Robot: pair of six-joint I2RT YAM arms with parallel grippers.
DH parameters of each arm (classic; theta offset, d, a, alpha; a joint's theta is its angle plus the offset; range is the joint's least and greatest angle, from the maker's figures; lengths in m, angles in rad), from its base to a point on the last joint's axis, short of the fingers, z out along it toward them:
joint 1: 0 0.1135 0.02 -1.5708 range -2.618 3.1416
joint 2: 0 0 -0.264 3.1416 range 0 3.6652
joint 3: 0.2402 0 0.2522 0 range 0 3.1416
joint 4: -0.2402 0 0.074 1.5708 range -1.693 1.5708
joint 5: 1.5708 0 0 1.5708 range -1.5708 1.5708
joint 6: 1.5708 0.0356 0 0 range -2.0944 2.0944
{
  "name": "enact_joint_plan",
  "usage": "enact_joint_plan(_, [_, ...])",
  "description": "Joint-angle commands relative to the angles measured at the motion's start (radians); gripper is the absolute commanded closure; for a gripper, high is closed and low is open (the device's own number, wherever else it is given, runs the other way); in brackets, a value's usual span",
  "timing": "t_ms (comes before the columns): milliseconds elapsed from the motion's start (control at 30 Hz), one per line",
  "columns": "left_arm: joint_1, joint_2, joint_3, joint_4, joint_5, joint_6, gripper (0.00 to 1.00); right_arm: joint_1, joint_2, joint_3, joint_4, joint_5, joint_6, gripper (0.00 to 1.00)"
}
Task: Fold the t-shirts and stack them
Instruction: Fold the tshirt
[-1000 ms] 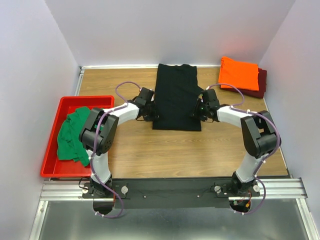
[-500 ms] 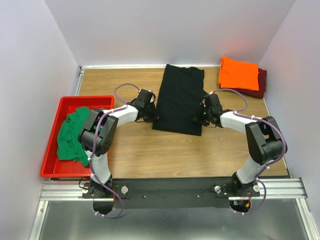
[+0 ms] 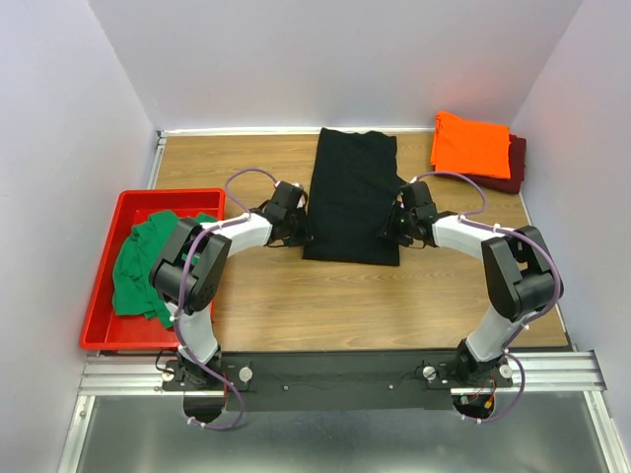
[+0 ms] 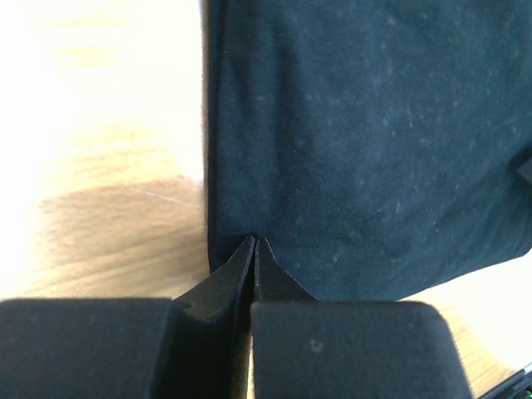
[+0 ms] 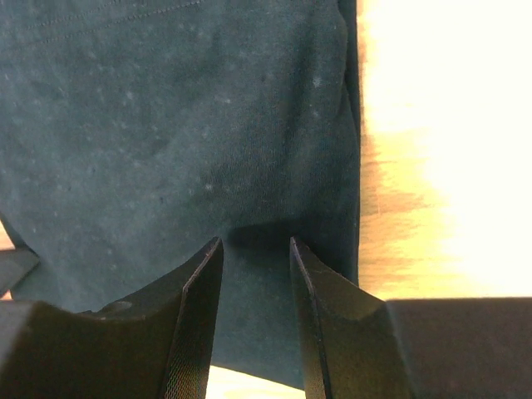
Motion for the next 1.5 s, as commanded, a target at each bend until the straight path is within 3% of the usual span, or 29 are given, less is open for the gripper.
enact_joint_plan(0, [-0.046,-0.008,-0.072,-0.068,-0.048,-0.011,0.92,0.007,0.064,0.015,-0.094,0.051,-0.069,0.54])
enact_joint_plan(400, [-0.085,-0.122,-0.222,-0.071,-0.065,-0.07,0.94,0.113,0.055,-0.043,-0.118,0.071,-0.04,0.54])
enact_joint_plan(633, [-0.091,-0.224,-0.306,-0.111,-0.07,-0.073,0.94,0.135,-0.083,-0.146,-0.157,0.077,-0.006,0.54])
enact_joint_plan(833, [-0.089,-0.284,-0.285,-0.177,-0.078,-0.042,0.94,0.135,-0.197,-0.143,-0.235,0.115,0.008,0.53])
enact_joint_plan(933, [-0.089,-0.324,-0.261,-0.215,-0.082,-0.022,0.89,0.135,-0.255,-0.12,-0.292,0.167,0.023,0.52])
enact_joint_plan(1067, [-0.076,-0.365,-0.254,-0.268,-0.084,0.004,0.76,0.127,-0.321,-0.126,-0.342,0.17,0.051,0.5])
enact_joint_plan(1100, [-0.065,-0.384,-0.266,-0.271,-0.058,0.008,0.65,0.127,-0.33,-0.144,-0.352,0.152,0.064,0.5])
enact_joint_plan(1200, [-0.054,-0.412,-0.273,-0.275,-0.024,0.024,0.58,0.127,-0.344,-0.177,-0.355,0.095,0.089,0.5])
enact_joint_plan(1467, [-0.054,-0.413,-0.323,-0.22,0.073,0.027,0.54,0.127,-0.366,-0.256,-0.355,0.055,0.135,0.53])
